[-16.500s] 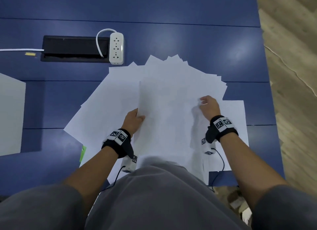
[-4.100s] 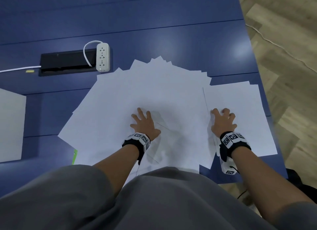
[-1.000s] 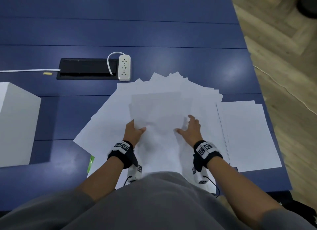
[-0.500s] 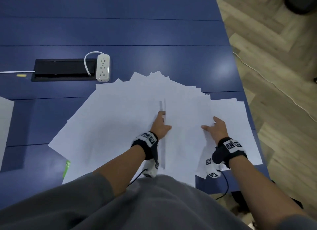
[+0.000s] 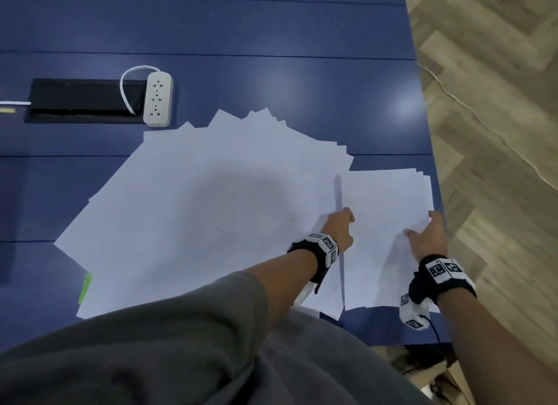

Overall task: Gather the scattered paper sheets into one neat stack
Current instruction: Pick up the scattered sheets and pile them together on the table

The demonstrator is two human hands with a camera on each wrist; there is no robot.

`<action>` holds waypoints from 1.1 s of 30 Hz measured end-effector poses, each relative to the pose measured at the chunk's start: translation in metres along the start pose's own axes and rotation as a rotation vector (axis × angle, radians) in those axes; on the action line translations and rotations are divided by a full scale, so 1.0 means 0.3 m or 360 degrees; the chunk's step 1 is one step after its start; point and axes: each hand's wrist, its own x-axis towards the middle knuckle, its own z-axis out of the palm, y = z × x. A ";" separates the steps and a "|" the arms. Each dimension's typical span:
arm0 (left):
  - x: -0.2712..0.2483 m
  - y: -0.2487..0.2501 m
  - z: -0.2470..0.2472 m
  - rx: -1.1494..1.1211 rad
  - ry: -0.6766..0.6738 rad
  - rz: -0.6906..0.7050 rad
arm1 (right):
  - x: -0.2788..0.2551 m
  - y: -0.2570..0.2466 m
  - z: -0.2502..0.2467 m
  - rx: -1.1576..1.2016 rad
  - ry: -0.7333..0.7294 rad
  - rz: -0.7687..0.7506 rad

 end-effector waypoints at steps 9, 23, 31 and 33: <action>0.045 -0.019 0.055 0.0265 -0.0050 0.0082 | 0.037 0.028 0.027 -0.0370 0.0073 0.0081; 0.040 -0.042 -0.002 0.0120 -0.0067 0.0199 | -0.055 -0.066 0.175 -0.0644 -0.0526 -0.0647; 0.030 -0.177 -0.365 0.0341 0.0649 -0.0158 | -0.079 -0.119 0.252 -0.0826 -0.0337 -0.0442; 0.031 -0.219 -0.436 0.0523 0.0735 -0.0337 | -0.082 -0.128 0.262 -0.0825 -0.0321 -0.0404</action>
